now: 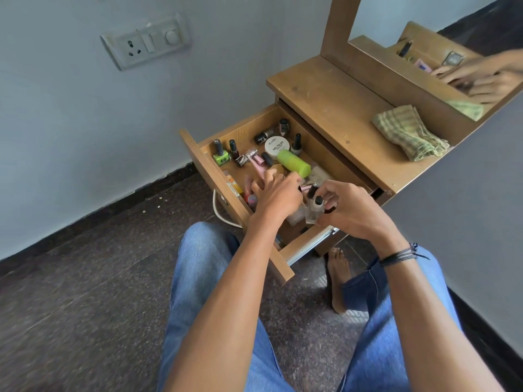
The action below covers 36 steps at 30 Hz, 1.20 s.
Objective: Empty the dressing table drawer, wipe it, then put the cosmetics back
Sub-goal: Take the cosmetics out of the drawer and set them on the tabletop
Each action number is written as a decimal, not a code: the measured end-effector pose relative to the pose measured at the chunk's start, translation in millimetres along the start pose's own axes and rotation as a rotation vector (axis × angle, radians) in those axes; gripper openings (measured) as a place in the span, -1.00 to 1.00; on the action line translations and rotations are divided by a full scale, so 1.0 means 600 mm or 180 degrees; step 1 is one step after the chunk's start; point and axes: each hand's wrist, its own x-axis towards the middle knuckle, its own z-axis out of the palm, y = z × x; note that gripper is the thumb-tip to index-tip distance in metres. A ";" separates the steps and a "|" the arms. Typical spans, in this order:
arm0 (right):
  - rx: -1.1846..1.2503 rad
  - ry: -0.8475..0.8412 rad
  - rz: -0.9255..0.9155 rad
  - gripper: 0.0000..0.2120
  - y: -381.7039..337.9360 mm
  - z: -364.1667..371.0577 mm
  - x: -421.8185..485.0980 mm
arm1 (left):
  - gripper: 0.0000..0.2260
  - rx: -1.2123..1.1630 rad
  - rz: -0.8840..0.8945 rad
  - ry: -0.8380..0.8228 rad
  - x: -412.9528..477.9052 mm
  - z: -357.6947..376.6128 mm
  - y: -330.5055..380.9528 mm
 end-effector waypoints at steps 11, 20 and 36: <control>-0.0430 -0.0064 -0.0079 -0.68 -0.011 0.006 -0.004 | -0.60 -0.0479 0.0022 0.0512 0.008 -0.008 -0.004; -0.0522 0.0070 -0.0162 -0.58 -0.002 0.008 -0.005 | -0.70 -0.0569 0.0149 0.0824 0.006 -0.002 0.004; -0.0029 0.0061 -0.0277 -0.67 0.023 0.006 -0.002 | -0.67 -0.1949 0.0095 0.1247 0.000 -0.025 0.002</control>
